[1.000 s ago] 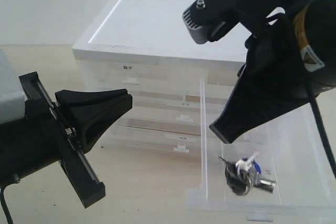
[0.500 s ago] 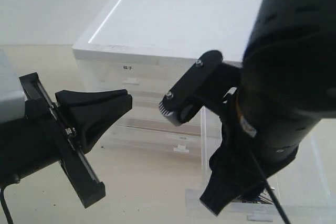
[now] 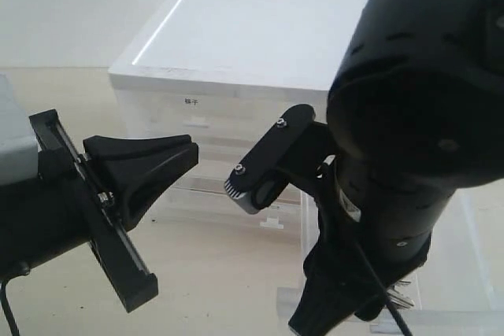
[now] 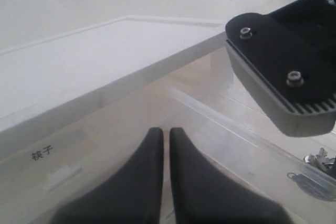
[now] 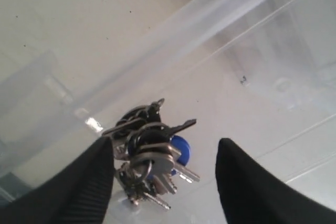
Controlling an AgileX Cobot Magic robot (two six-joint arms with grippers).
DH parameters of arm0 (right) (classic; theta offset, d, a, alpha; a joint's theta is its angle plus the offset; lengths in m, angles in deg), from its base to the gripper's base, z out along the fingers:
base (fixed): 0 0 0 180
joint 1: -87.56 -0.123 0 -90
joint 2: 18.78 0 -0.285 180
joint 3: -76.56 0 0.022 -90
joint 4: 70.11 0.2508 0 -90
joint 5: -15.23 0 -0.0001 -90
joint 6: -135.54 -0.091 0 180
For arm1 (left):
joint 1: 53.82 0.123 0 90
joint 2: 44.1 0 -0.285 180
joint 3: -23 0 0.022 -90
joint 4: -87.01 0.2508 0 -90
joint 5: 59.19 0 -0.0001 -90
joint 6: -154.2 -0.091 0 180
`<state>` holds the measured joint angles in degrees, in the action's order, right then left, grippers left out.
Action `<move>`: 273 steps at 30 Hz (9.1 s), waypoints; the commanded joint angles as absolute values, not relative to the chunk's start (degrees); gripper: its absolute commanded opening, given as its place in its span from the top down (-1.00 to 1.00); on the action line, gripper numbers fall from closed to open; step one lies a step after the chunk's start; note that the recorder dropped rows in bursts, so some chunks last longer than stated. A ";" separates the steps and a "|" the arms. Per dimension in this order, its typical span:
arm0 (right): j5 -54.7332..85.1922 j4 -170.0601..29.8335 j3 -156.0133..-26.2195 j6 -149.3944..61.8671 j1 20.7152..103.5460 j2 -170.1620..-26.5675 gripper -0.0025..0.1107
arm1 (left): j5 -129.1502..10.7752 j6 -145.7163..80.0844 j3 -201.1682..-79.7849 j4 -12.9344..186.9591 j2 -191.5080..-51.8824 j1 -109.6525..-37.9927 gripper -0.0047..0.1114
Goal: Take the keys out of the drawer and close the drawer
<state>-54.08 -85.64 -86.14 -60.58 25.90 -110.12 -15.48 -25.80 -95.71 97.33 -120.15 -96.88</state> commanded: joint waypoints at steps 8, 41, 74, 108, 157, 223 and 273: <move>-54.73 -94.86 -86.17 -61.49 25.79 -109.91 0.96 | -15.48 -24.84 -95.45 97.54 -119.84 -96.77 0.84; -41.10 -115.17 -86.18 -73.90 32.77 -92.97 0.96 | -13.48 -15.35 -111.11 120.43 -149.73 -109.02 0.84; -41.02 -112.64 -86.18 -72.25 32.77 -92.97 0.96 | -17.75 -25.00 -115.44 108.41 -149.72 -119.03 0.84; -40.79 -111.06 -86.18 -72.11 32.77 -92.97 0.96 | -23.22 -47.15 -121.98 89.65 -153.44 -125.68 0.84; -44.30 -109.70 -86.18 -70.73 31.56 -88.44 0.86 | -14.90 -66.39 -112.28 67.10 -130.77 -127.63 0.84; -45.18 -84.99 -84.95 -57.68 43.68 -107.78 0.15 | -6.26 -72.53 -89.03 51.91 -89.72 -127.38 0.84; -47.74 -110.45 -99.13 -62.54 35.48 -96.32 0.96 | -6.13 -72.43 -89.03 51.49 -89.72 -127.38 0.84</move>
